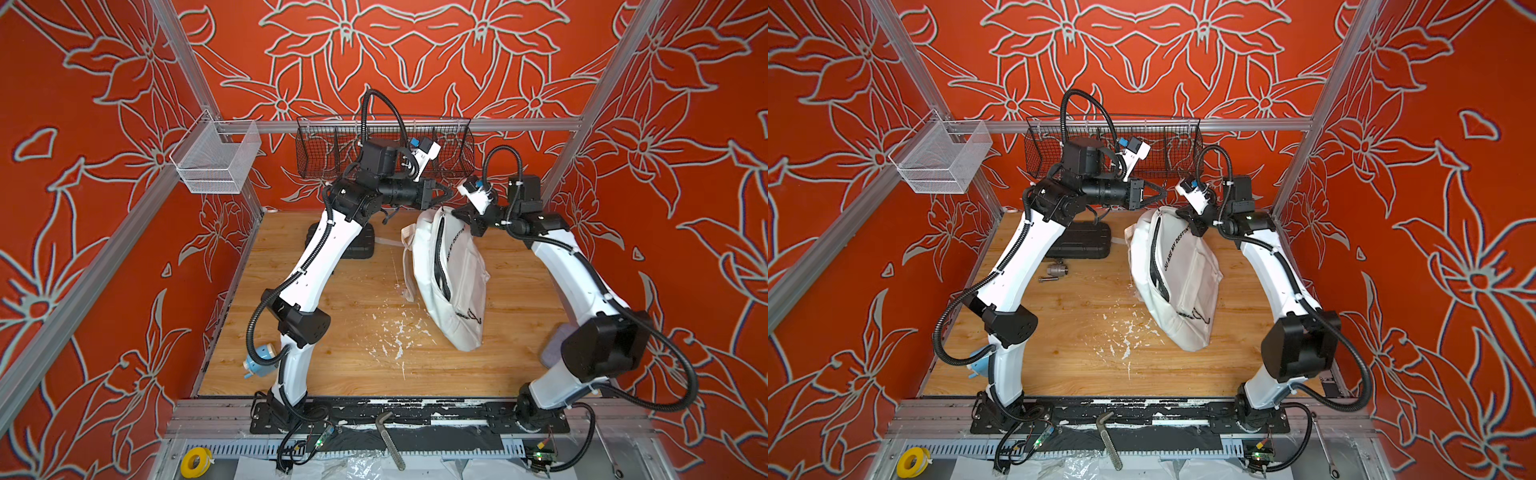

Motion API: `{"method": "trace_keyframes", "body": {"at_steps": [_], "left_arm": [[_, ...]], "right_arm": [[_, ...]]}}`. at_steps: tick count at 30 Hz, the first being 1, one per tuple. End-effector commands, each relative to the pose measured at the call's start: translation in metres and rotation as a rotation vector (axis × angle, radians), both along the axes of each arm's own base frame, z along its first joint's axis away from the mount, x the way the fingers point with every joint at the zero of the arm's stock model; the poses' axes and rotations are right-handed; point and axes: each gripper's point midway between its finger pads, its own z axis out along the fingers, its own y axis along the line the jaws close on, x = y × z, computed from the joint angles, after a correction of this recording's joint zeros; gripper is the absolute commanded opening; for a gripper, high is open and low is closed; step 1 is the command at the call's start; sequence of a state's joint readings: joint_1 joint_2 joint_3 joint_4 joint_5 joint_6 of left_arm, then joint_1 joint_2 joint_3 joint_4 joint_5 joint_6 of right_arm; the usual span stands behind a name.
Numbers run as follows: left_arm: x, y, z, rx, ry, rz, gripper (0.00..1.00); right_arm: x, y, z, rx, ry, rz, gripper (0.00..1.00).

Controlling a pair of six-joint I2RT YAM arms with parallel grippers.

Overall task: Pack books, pencil case, and school supplies into a backpack
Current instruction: Zip the student bag at the center of the table.

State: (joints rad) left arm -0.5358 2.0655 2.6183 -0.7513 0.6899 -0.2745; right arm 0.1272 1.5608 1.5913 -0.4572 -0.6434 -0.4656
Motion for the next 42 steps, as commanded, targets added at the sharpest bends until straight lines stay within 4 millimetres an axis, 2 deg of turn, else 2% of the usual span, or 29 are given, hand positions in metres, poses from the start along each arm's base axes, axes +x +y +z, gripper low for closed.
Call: {"method": "trace_keyframes", "body": {"at_steps": [1,2,3,5,6,7,9,11,12,14,17,21,23,25,28,33,37,40,42], "left_arm": [[-0.001,0.006,0.048,-0.101,-0.124,0.014,0.0],[0.002,0.007,0.047,-0.1,-0.12,0.023,0.0],[0.004,0.007,0.045,-0.097,-0.117,0.029,0.0],[0.005,0.006,0.044,-0.105,-0.111,0.026,0.0],[0.005,0.004,0.045,-0.113,-0.106,0.019,0.0],[0.005,0.003,0.046,-0.124,-0.103,0.008,0.0],[0.002,-0.001,0.049,-0.142,-0.098,-0.015,0.0],[-0.005,-0.006,0.052,-0.147,-0.101,-0.045,0.0],[-0.01,-0.007,0.052,-0.145,-0.104,-0.058,0.0],[-0.019,-0.01,0.051,-0.13,-0.107,-0.084,0.0],[-0.034,-0.012,0.048,-0.105,-0.112,-0.122,0.0],[-0.05,-0.014,0.044,-0.07,-0.125,-0.146,0.0],[-0.054,-0.012,0.045,-0.059,-0.133,-0.142,0.0],[-0.057,-0.011,0.048,-0.059,-0.15,-0.138,0.0],[-0.051,-0.01,0.039,-0.034,-0.138,-0.111,0.0],[-0.04,-0.007,0.043,-0.031,-0.161,-0.045,0.0],[-0.035,-0.005,0.055,-0.062,-0.195,-0.012,0.0],[-0.028,-0.003,0.059,-0.071,-0.208,0.024,0.0],[-0.023,-0.001,0.06,-0.068,-0.215,0.055,0.0]], "right_arm": [[-0.035,-0.006,0.011,0.017,0.014,0.003,0.0],[-0.059,0.006,0.009,0.048,0.032,0.097,0.02],[-0.075,0.013,0.0,0.084,0.064,0.126,0.1],[-0.095,0.018,-0.009,0.098,0.061,0.101,0.12],[-0.108,0.022,-0.019,0.086,0.059,0.106,0.17],[-0.119,0.026,-0.025,0.083,0.052,0.108,0.23],[-0.135,0.033,-0.022,0.119,-0.008,0.131,0.39],[-0.13,0.021,-0.006,0.149,-0.117,0.028,0.57],[-0.126,0.012,0.001,0.136,-0.169,-0.03,0.62],[-0.117,-0.003,0.019,0.085,-0.267,-0.106,0.68],[-0.108,-0.004,0.029,0.004,-0.234,-0.096,0.71],[-0.105,0.003,0.041,0.047,-0.166,-0.071,0.73],[-0.105,0.009,0.04,0.093,-0.109,-0.051,0.74],[-0.107,0.015,0.041,0.141,-0.06,-0.033,0.75],[-0.113,0.026,0.044,0.22,0.013,0.016,0.76],[-0.101,0.005,0.035,0.229,0.153,-0.197,0.71],[-0.106,0.007,0.026,0.155,0.155,-0.173,0.53],[-0.111,0.018,0.037,0.181,0.1,-0.084,0.34],[-0.114,0.025,0.045,0.204,0.093,-0.036,0.32]]}}
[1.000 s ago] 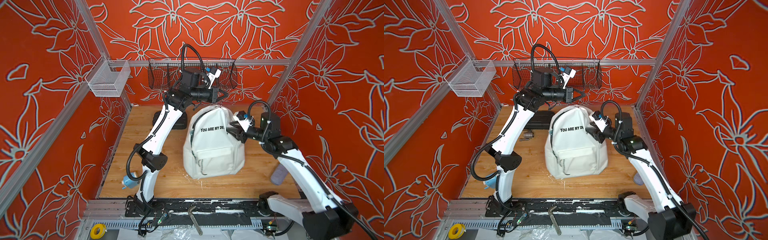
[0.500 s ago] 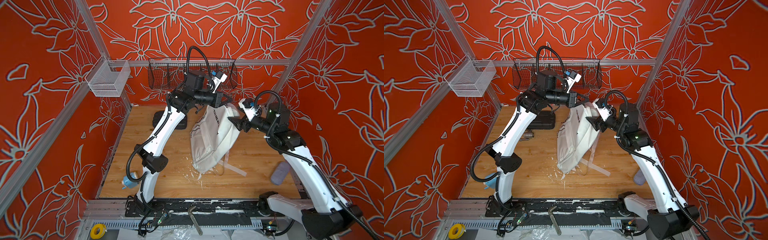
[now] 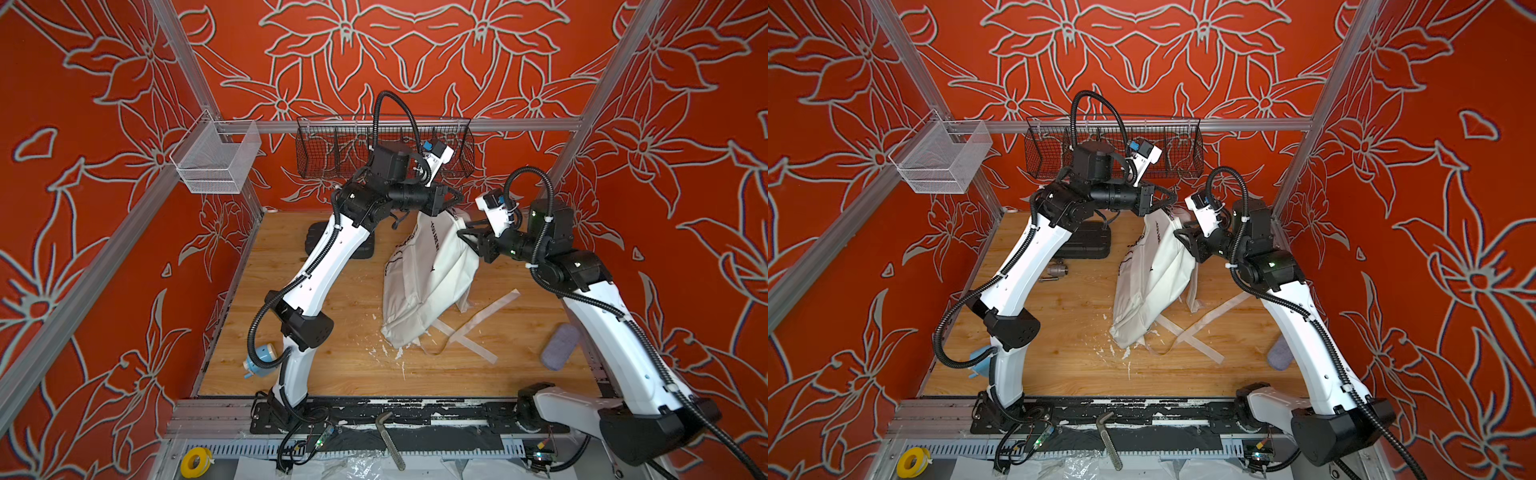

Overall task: Pack books, pencil case, and school supplies into a backpack
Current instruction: Zip the student bag at the center of the table.

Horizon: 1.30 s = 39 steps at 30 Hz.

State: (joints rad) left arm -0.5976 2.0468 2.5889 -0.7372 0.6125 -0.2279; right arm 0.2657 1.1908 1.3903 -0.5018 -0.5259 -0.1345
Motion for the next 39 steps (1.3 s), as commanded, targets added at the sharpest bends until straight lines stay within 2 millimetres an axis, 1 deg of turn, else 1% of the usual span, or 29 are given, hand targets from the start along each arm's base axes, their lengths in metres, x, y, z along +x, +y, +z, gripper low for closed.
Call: {"method": "trace_keyframes", "body": {"at_steps": [1,3,4,6,8,9,10,12,13,17,19,21,25,28,29,30,32,34,35,37,39], "left_arm": [[-0.007,0.019,0.062,-0.1,-0.16,0.069,0.0],[-0.004,0.022,0.064,-0.104,-0.166,0.09,0.0],[-0.002,0.023,0.065,-0.105,-0.165,0.105,0.0],[0.001,0.025,0.066,-0.107,-0.169,0.123,0.0],[0.002,0.027,0.071,-0.12,-0.176,0.144,0.0],[0.003,0.028,0.073,-0.125,-0.178,0.153,0.0],[0.004,0.03,0.076,-0.133,-0.185,0.166,0.0],[0.005,0.034,0.083,-0.143,-0.198,0.195,0.0],[0.007,0.037,0.086,-0.146,-0.204,0.218,0.0],[0.013,0.051,0.096,-0.158,-0.23,0.297,0.0],[0.017,0.058,0.099,-0.162,-0.234,0.331,0.0],[0.022,0.067,0.098,-0.164,-0.225,0.361,0.0],[0.036,0.093,0.096,-0.155,-0.215,0.432,0.0],[0.044,0.112,0.093,-0.148,-0.206,0.473,0.0],[0.047,0.12,0.093,-0.148,-0.203,0.489,0.0],[0.051,0.128,0.09,-0.148,-0.195,0.507,0.0],[0.062,0.148,0.084,-0.163,-0.17,0.55,0.0],[0.072,0.164,0.077,-0.187,-0.148,0.575,0.0],[0.077,0.171,0.074,-0.194,-0.139,0.584,0.0],[0.085,0.178,0.063,-0.179,-0.119,0.594,0.0],[0.089,0.18,0.051,-0.145,-0.102,0.598,0.0]], "right_arm": [[-0.009,0.012,0.007,0.027,0.009,0.085,0.33],[-0.008,0.018,0.011,0.047,0.051,0.115,0.49],[-0.004,0.02,0.01,0.053,0.083,0.115,0.55],[0.001,0.022,0.01,0.058,0.121,0.103,0.59],[0.003,0.025,0.009,0.042,0.125,0.098,0.58],[0.003,0.027,0.007,0.034,0.122,0.104,0.56],[0.002,0.03,0.006,0.022,0.116,0.115,0.52],[0.0,0.033,0.005,0.007,0.114,0.129,0.41],[0.0,0.034,0.006,0.0,0.11,0.134,0.31],[-0.006,0.039,0.021,-0.011,0.045,0.187,0.08],[-0.007,0.04,0.03,-0.024,0.003,0.205,0.0],[-0.009,0.041,0.041,-0.036,-0.029,0.23,0.0],[-0.017,0.046,0.061,-0.061,-0.101,0.306,0.0],[-0.022,0.043,0.065,-0.116,-0.128,0.324,0.0],[-0.021,0.039,0.063,-0.143,-0.131,0.306,0.0],[-0.018,0.035,0.062,-0.167,-0.136,0.285,0.0],[-0.016,0.026,0.061,-0.206,-0.155,0.251,0.0],[-0.025,0.027,0.063,-0.219,-0.187,0.297,0.0],[-0.025,0.027,0.065,-0.214,-0.202,0.295,0.0],[-0.024,0.025,0.069,-0.212,-0.229,0.288,0.0],[-0.016,0.018,0.074,-0.197,-0.243,0.242,0.0]]}}
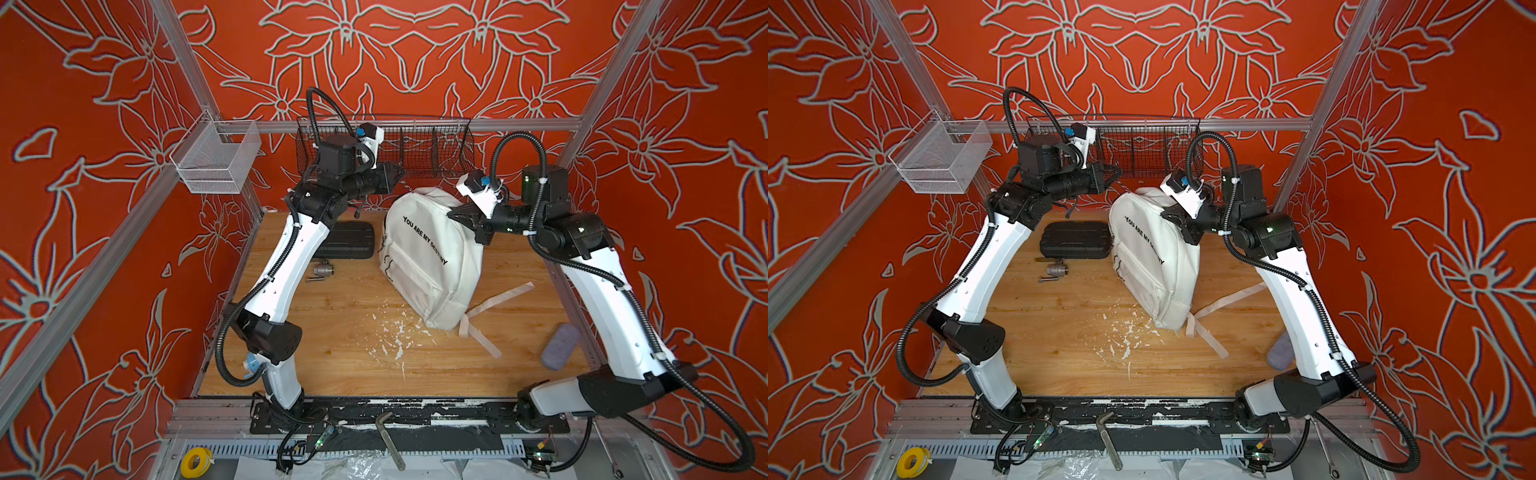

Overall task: Pack books, pencil case, and school supplies into a backpack
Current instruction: Zip the student bag at the center of the table.

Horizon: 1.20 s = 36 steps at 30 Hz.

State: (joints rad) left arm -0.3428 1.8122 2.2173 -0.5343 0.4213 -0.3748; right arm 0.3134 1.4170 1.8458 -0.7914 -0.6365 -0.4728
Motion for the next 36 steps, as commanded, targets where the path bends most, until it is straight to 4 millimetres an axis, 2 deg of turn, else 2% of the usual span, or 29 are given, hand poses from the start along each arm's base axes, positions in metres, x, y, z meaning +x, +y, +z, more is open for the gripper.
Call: {"method": "trace_keyframes", "body": {"at_steps": [1,5,9,15,18,21,23,27,28,29,31,33,36], "left_arm": [[0.012,0.041,0.037,-0.032,-0.13,0.137,0.0],[0.009,0.049,0.001,-0.003,-0.068,0.142,0.0],[-0.007,0.061,-0.038,0.007,-0.035,0.157,0.0],[-0.032,0.065,-0.098,0.006,0.056,0.135,0.0],[-0.045,0.065,-0.118,0.013,0.083,0.115,0.0],[-0.057,0.06,-0.114,-0.031,0.069,0.07,0.0],[-0.064,0.047,-0.1,-0.072,0.057,-0.004,0.0],[-0.091,0.003,-0.067,-0.075,-0.005,-0.159,0.0],[-0.099,-0.007,-0.059,-0.075,-0.025,-0.185,0.0],[-0.104,-0.013,-0.055,-0.08,-0.036,-0.2,0.0],[-0.111,-0.021,-0.048,-0.106,-0.047,-0.215,0.0],[-0.117,-0.026,-0.042,-0.129,-0.063,-0.237,0.0],[-0.12,-0.032,-0.029,-0.139,-0.091,-0.252,0.0]], "right_arm": [[-0.01,-0.022,0.019,0.014,-0.076,-0.045,0.0],[0.014,-0.052,0.03,0.1,-0.131,-0.194,0.0],[0.033,-0.076,0.03,0.149,-0.143,-0.314,0.0],[0.052,-0.085,0.034,0.274,-0.137,-0.372,0.0],[0.058,-0.092,0.035,0.28,-0.142,-0.413,0.0],[0.053,-0.082,0.03,0.236,-0.145,-0.332,0.0],[0.048,-0.072,0.024,0.212,-0.143,-0.261,0.0],[0.039,-0.062,0.011,0.163,-0.148,-0.172,0.0],[0.036,-0.058,0.009,0.153,-0.148,-0.147,0.05],[0.033,-0.056,0.007,0.144,-0.148,-0.13,0.2],[0.027,-0.049,0.006,0.119,-0.157,-0.097,0.42],[0.018,-0.039,0.008,0.088,-0.186,-0.048,0.54],[0.006,-0.022,0.017,0.06,-0.258,0.024,0.63]]}}
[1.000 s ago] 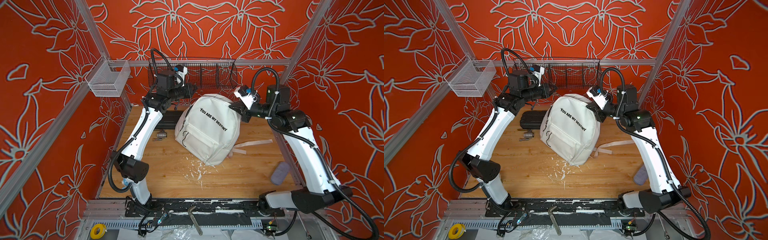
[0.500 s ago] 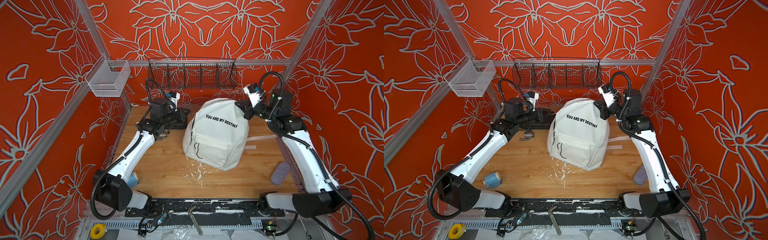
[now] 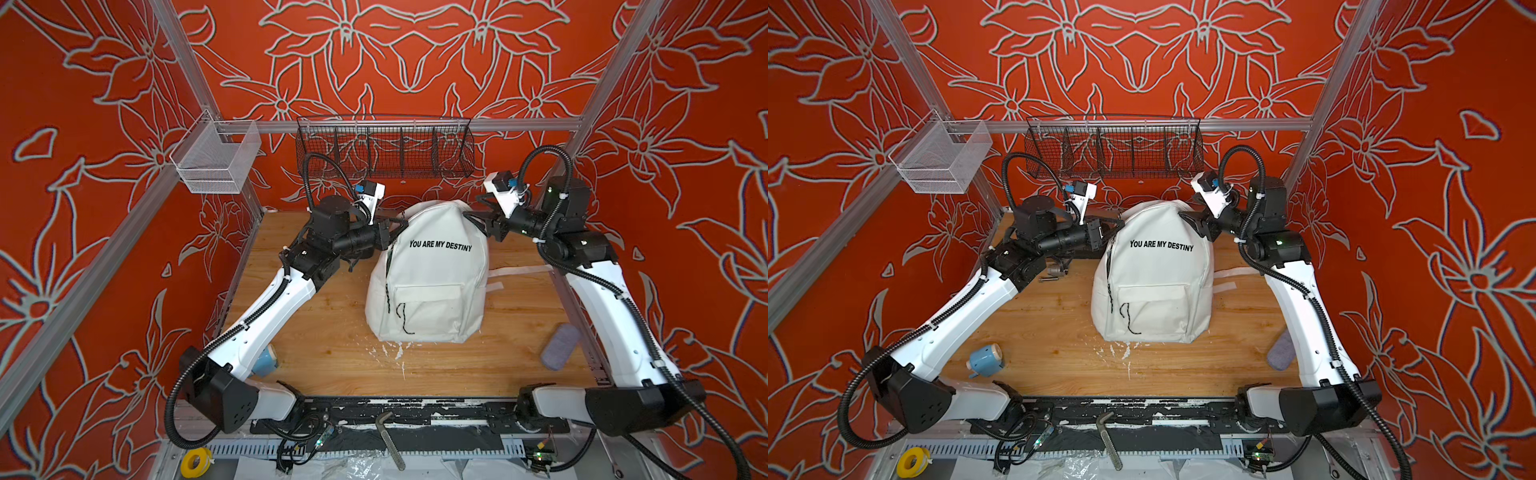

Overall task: Pack books, pencil case, and school supplies into a backpack
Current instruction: Zip the student bag at the center of the table.

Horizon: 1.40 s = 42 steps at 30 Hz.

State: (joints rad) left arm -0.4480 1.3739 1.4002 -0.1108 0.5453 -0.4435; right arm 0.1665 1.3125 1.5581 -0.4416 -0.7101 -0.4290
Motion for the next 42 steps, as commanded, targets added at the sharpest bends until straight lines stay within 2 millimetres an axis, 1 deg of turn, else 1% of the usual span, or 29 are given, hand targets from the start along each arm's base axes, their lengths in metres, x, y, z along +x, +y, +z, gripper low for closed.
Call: {"method": "trace_keyframes", "body": {"at_steps": [1,2,4,6,8,11,14,16,17,19,21,22,24,26,30,32,35,38,40,42], "left_arm": [[-0.012,-0.006,0.048,-0.073,-0.119,-0.043,0.0],[-0.013,-0.009,0.054,-0.075,-0.131,-0.058,0.0],[-0.015,-0.016,0.065,-0.075,-0.152,-0.085,0.0],[-0.015,-0.021,0.074,-0.078,-0.165,-0.108,0.0],[-0.015,-0.024,0.081,-0.084,-0.173,-0.128,0.0],[-0.01,-0.025,0.085,-0.085,-0.152,-0.113,0.0],[-0.004,-0.021,0.08,-0.071,-0.121,-0.057,0.0],[0.0,-0.017,0.073,-0.07,-0.101,-0.018,0.0],[0.001,-0.015,0.068,-0.067,-0.09,-0.003,0.0],[0.004,-0.013,0.06,-0.063,-0.064,0.019,0.0],[0.006,-0.012,0.052,-0.061,-0.03,0.036,0.0],[0.005,-0.011,0.052,-0.065,-0.029,0.034,0.0],[0.004,-0.011,0.049,-0.079,-0.019,0.04,0.0],[0.003,-0.01,0.048,-0.083,-0.014,0.053,0.0],[-0.001,-0.012,0.05,-0.086,-0.024,0.049,0.0],[-0.002,-0.013,0.052,-0.091,-0.028,0.048,0.0],[-0.002,-0.013,0.052,-0.094,-0.027,0.053,0.0],[-0.003,-0.015,0.053,-0.102,-0.023,0.046,0.0],[-0.004,-0.016,0.05,-0.098,-0.015,0.044,0.0],[-0.004,-0.016,0.045,-0.084,-0.001,0.047,0.0]], "right_arm": [[-0.03,0.026,0.03,-0.055,-0.157,0.156,0.65],[-0.037,0.035,0.032,-0.062,-0.161,0.208,0.66],[-0.045,0.056,0.028,-0.093,-0.146,0.311,0.67],[-0.044,0.068,0.019,-0.116,-0.127,0.376,0.67],[-0.041,0.075,0.014,-0.107,-0.107,0.423,0.67],[-0.036,0.082,0.014,-0.048,-0.043,0.445,0.67],[-0.032,0.086,0.004,-0.002,0.075,0.383,0.65],[-0.035,0.09,-0.011,0.025,0.16,0.355,0.65],[-0.039,0.092,-0.018,0.034,0.18,0.356,0.64],[-0.04,0.092,-0.029,0.059,0.205,0.337,0.63],[-0.043,0.096,-0.029,0.119,0.199,0.357,0.64],[-0.044,0.098,-0.029,0.148,0.207,0.372,0.63],[-0.038,0.103,-0.024,0.214,0.223,0.371,0.63],[-0.035,0.112,-0.024,0.239,0.253,0.391,0.61],[-0.024,0.13,-0.036,0.232,0.275,0.353,0.59],[-0.018,0.133,-0.042,0.229,0.266,0.327,0.58],[-0.015,0.139,-0.047,0.25,0.267,0.341,0.56],[-0.011,0.146,-0.054,0.257,0.256,0.33,0.52],[-0.009,0.149,-0.054,0.284,0.231,0.325,0.45],[-0.007,0.151,-0.051,0.316,0.199,0.315,0.36]]}}
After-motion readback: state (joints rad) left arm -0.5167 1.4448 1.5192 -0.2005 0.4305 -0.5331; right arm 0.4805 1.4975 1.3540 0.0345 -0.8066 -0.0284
